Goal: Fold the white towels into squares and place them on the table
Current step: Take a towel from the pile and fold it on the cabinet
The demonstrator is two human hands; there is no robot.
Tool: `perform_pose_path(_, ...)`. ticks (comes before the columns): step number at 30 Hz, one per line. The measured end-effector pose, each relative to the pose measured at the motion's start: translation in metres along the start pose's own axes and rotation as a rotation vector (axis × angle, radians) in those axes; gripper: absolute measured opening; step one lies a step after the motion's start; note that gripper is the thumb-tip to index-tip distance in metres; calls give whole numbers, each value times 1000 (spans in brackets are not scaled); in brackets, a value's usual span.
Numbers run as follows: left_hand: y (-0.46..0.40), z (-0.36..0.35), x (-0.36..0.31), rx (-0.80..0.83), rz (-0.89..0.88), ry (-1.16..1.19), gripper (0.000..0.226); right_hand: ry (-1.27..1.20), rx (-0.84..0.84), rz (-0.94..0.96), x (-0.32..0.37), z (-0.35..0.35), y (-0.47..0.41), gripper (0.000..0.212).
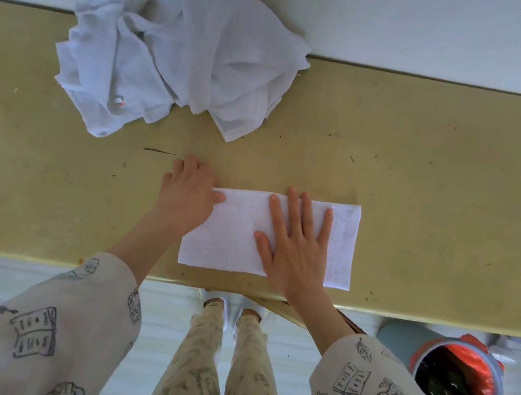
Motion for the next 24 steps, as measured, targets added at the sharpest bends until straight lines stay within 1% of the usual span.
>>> perform_pose_path(1, 1, 0, -3, -8, -10, -15, 33, -1, 7, 0, 0, 0, 0, 60)
perform_pose_path(3, 2, 0, -3, 17, 10, 33, 32, -1, 13, 1, 0, -1, 0, 60)
perform_pose_path(7, -1, -14, 12, 210, 86, 134, 47, 3, 15, 1, 0, -1, 1, 61)
perform_pose_path(9, 1, -17, 20, 251, 117, 191, 48, 2, 18, 1, 0, -1, 1, 61)
perform_pose_path(12, 8, -11, 22, 202, 129, 416, 38, 6, 18, 1, 1, -1, 0, 61)
perform_pose_path(15, 21, -16, 25, 181, 183, 593, 40, 13, 15, 1, 0, -1, 0, 61)
perform_pose_path(18, 33, -33, 31, 186, 235, 604, 40, 20, 6, 3, 1, -1, 0, 61)
perform_pose_path(21, 40, -30, 34, 52, 269, 536, 34, 15, 13, 0, 1, -2, 0, 61)
perform_pose_path(24, 46, -18, 31, -93, 266, 554, 32, 2, 23, 1, 1, -3, -1, 61)
Point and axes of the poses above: each hand's wrist, its own y-axis away from the middle knuckle, its own z-axis out of the back of the hand, x = y × z, the point moved 10 cm from there along -y, towards the middle knuckle, and after that the axes turned 1 degree about -x, right-handed, at the moved point
